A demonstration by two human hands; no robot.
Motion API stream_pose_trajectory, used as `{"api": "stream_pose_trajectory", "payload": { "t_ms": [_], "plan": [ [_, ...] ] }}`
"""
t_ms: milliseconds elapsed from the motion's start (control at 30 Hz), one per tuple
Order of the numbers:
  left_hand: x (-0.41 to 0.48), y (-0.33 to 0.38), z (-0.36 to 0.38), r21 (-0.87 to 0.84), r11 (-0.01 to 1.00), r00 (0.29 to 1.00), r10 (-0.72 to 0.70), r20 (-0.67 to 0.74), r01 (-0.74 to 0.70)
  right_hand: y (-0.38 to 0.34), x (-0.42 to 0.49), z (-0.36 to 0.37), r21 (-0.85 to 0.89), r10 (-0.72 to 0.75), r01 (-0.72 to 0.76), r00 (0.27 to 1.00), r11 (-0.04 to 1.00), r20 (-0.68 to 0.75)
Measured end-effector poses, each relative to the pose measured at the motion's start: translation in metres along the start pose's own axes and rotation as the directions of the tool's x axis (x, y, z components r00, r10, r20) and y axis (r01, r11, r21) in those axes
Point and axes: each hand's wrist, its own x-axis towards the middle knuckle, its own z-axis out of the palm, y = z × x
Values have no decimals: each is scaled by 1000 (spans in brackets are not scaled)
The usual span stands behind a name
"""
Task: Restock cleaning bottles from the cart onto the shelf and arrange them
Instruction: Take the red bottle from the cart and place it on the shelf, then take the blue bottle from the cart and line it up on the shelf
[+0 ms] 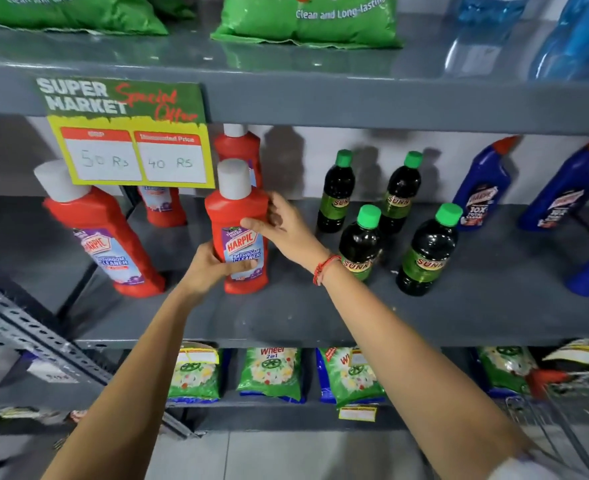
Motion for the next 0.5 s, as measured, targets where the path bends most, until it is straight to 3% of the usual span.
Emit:
{"api": "stream_pose_trajectory", "payload": {
  "t_ms": [133,300,367,433,500],
  "plan": [
    [-5,-9,7,-17,1000,997,15,-79,-16,-3,-17,-3,-3,10,-10,999,1000,-31],
    [-15,-24,6,125,989,973,-47,-226,77,4,-71,-36,-198,50,-81,987,977,-154],
    [-31,-30,17,235,957,908,-56,-416,167,8,-107,-61,-190,90,-123,981,974,-174],
    [-55,-29,45,239,949,797,-23,-604,208,17,-148,-93,-155,109,-148,965,977,-238],
    [-79,-22,90,209,968,768,29,-640,138,27,-192,-130,-104,134,-183,920,978,-368]
  ]
}}
